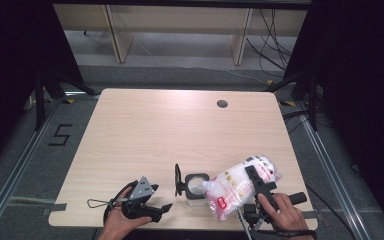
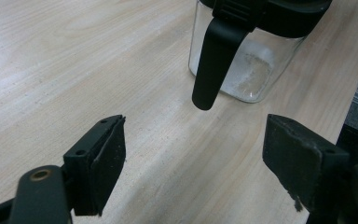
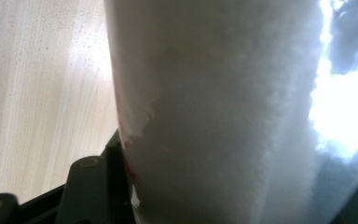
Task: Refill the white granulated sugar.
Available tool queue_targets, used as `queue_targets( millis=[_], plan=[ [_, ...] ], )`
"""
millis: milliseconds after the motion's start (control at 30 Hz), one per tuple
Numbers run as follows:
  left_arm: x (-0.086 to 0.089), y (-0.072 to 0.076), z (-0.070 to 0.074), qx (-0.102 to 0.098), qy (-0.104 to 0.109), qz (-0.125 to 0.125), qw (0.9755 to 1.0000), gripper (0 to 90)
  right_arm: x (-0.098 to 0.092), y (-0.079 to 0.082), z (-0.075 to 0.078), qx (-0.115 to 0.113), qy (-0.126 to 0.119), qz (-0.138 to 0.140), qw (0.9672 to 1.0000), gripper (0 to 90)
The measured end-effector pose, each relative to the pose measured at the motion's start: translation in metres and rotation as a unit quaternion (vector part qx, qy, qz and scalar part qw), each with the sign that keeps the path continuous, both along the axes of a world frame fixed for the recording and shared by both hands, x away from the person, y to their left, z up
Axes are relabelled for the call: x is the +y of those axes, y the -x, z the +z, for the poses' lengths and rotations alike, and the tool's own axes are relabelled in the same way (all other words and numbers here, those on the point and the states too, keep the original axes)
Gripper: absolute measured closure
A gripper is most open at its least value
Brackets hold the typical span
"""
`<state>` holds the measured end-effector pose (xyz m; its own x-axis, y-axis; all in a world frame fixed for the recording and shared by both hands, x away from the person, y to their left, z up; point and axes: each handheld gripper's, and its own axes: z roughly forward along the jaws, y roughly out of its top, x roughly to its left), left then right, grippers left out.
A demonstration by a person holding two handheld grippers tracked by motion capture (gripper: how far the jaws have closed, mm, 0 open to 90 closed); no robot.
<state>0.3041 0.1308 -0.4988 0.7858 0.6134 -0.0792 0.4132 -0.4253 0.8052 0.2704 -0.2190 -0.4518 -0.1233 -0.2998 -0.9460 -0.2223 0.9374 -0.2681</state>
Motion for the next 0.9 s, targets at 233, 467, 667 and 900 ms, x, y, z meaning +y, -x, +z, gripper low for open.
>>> queue_targets(
  millis=[233,467,667,900],
  plan=[
    [0.0002,0.0000,0.0002,0.000,0.000,0.000,1.0000,20.9,0.0000,-0.0007,-0.0025,0.000,-0.011,0.008,0.9999,41.2],
    [0.0003,0.0000,0.0002,0.000,0.000,0.000,1.0000,21.0,-0.0006,-0.0004,-0.0024,-0.002,-0.017,0.006,0.9998,41.2],
    [0.0003,0.0000,0.0003,0.000,0.000,0.000,1.0000,21.0,-0.0014,0.0002,-0.0050,0.006,-0.035,-0.003,0.9994,41.2],
    [-0.0008,0.0014,-0.0001,0.008,0.006,0.009,0.9999,21.0,-0.0003,0.0006,-0.0005,0.007,-0.016,-0.005,0.9998,41.2]
  ],
)
